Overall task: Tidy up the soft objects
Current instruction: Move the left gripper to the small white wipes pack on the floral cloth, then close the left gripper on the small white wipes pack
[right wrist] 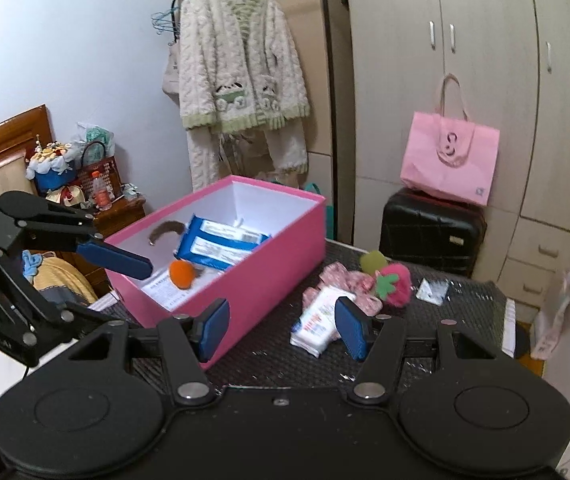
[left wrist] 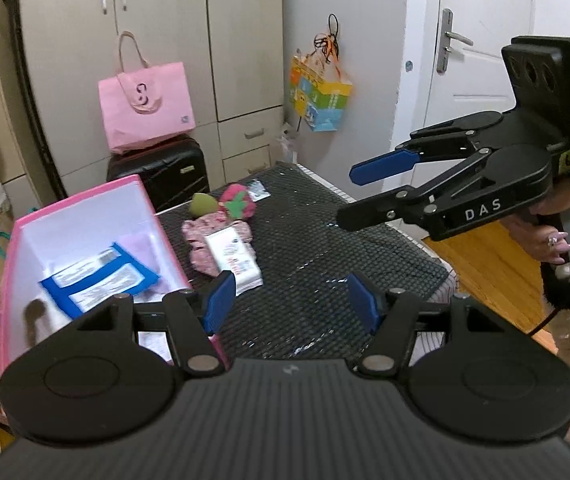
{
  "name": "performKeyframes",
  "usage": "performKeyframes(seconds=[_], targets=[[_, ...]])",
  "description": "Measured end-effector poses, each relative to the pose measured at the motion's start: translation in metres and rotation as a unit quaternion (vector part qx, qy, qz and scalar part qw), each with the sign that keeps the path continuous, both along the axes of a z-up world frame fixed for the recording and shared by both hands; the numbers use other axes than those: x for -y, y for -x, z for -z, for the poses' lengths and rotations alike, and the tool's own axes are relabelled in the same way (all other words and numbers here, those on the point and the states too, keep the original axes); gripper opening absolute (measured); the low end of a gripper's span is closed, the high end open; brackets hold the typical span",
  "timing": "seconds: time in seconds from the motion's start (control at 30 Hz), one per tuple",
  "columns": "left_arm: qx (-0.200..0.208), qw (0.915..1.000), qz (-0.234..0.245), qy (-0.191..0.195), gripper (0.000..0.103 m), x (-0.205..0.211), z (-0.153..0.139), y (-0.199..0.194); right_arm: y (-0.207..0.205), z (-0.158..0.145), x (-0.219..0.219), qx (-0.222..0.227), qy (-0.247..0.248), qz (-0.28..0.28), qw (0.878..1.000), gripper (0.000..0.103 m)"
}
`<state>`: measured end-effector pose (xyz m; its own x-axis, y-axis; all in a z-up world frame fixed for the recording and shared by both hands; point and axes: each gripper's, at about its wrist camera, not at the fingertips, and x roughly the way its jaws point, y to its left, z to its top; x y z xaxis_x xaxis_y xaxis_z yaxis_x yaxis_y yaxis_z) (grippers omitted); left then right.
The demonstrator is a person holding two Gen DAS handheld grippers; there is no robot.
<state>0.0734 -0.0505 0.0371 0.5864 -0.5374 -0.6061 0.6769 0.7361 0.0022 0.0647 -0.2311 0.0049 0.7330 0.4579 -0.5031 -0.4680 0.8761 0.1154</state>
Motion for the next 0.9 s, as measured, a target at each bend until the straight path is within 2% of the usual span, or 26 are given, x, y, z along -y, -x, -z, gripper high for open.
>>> performKeyframes(seconds=[0.23,0.4,0.57,0.67,0.73,0.9], targets=[[-0.006,0.9997,-0.021,-0.005,0.061,0.039,0.023,-0.022,-0.019,0.02,0.029,-0.015,-0.019,0.01,1.0,0.064],[0.023,0.9976,-0.064,-0.015,0.061,0.064,0.041,-0.037,-0.038,0.036,0.048,-0.022,-0.036,0.019,0.999,0.064],[0.074,0.9845,-0.158,-0.013,0.059,0.087,0.066,-0.055,-0.061,0.052,0.062,-0.025,-0.047,0.023,0.998,0.064],[0.092,0.9774,-0.189,-0.024,0.059,0.098,0.081,-0.071,-0.079,0.062,0.066,-0.022,-0.047,0.027,0.998,0.064],[0.086,0.9754,-0.2,-0.032,0.058,0.104,0.09,-0.082,-0.09,0.069,0.068,-0.019,-0.046,0.028,0.998,0.064],[0.052,0.9734,-0.216,-0.058,0.04,0.115,0.116,-0.105,-0.117,0.086,0.071,0.004,-0.036,0.015,0.999,0.064]])
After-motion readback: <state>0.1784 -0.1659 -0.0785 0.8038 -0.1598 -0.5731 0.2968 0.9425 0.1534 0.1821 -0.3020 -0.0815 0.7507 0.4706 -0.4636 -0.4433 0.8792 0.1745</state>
